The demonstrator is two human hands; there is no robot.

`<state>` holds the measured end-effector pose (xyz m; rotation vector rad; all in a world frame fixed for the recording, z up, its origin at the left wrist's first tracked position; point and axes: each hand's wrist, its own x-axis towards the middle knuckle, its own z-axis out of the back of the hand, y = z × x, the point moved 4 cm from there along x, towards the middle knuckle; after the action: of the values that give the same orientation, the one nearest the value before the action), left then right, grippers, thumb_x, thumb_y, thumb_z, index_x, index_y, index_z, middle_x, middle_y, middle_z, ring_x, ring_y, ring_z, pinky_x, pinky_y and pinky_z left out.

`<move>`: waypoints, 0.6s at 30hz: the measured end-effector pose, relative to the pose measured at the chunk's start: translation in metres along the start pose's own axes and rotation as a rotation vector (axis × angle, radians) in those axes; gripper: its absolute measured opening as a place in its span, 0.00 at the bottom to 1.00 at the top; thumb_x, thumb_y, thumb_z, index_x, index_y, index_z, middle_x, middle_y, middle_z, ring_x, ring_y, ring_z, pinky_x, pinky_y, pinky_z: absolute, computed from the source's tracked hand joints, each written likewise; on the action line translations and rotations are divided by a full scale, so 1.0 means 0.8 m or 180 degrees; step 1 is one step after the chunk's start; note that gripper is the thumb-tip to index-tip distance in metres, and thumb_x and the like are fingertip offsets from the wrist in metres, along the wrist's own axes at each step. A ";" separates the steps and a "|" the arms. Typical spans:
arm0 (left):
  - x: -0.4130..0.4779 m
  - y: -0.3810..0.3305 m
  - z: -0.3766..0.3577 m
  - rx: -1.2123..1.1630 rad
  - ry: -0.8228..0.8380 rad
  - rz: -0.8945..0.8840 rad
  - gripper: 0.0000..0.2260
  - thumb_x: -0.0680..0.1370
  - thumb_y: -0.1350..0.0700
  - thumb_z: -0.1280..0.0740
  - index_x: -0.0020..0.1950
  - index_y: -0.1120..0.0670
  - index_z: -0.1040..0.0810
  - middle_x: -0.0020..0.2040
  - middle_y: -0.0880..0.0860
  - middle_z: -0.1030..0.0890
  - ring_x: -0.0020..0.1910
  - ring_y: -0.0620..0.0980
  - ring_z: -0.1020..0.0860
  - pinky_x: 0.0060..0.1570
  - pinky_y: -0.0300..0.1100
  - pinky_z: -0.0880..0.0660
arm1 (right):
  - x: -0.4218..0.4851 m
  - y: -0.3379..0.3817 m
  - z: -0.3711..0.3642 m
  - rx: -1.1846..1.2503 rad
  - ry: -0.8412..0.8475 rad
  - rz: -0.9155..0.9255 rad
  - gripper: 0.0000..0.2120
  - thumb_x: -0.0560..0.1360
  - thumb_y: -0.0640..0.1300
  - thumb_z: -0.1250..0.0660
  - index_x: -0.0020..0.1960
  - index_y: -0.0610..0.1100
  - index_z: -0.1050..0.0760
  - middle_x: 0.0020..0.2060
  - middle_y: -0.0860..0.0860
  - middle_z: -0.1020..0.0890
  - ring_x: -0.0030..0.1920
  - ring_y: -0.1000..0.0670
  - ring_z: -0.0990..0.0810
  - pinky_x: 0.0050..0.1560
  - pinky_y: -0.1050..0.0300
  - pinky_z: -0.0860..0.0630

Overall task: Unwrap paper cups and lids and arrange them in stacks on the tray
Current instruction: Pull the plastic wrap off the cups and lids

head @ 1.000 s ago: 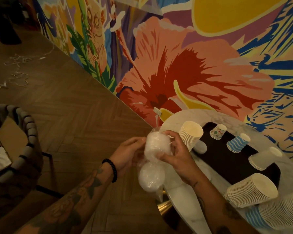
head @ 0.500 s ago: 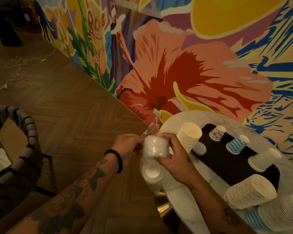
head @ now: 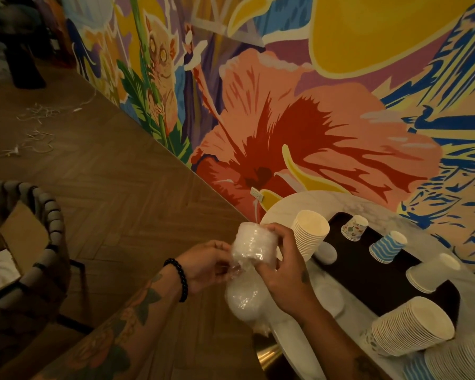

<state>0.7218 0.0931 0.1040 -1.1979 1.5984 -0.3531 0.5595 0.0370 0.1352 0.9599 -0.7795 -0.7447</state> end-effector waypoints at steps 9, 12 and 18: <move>-0.012 0.006 -0.009 0.0183 -0.0806 -0.0689 0.07 0.75 0.71 0.31 0.41 0.61 0.21 0.43 0.58 0.18 0.39 0.52 0.19 0.35 0.39 0.20 | 0.001 -0.007 -0.008 -0.0212 -0.0549 -0.0161 0.32 0.73 0.44 0.25 0.68 0.61 0.37 0.65 0.60 0.28 0.66 0.56 0.27 0.65 0.45 0.24; -0.018 0.002 -0.008 0.0523 -0.0802 -0.0664 0.04 0.75 0.66 0.30 0.43 0.58 0.20 0.40 0.56 0.18 0.36 0.51 0.22 0.34 0.41 0.24 | 0.002 -0.006 -0.010 -0.0274 -0.0610 -0.0148 0.31 0.74 0.45 0.26 0.70 0.59 0.38 0.66 0.59 0.29 0.67 0.55 0.29 0.67 0.46 0.25; -0.019 -0.003 -0.012 0.0736 -0.0856 -0.1123 0.07 0.78 0.60 0.34 0.42 0.55 0.20 0.40 0.48 0.19 0.36 0.43 0.22 0.37 0.37 0.27 | 0.011 -0.004 -0.006 -0.0194 -0.0671 -0.0226 0.32 0.74 0.43 0.26 0.70 0.60 0.38 0.66 0.57 0.29 0.66 0.53 0.27 0.63 0.45 0.22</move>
<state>0.7141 0.1012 0.1181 -1.2856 1.0834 -0.5611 0.5671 0.0306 0.1328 0.8665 -0.9043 -0.9370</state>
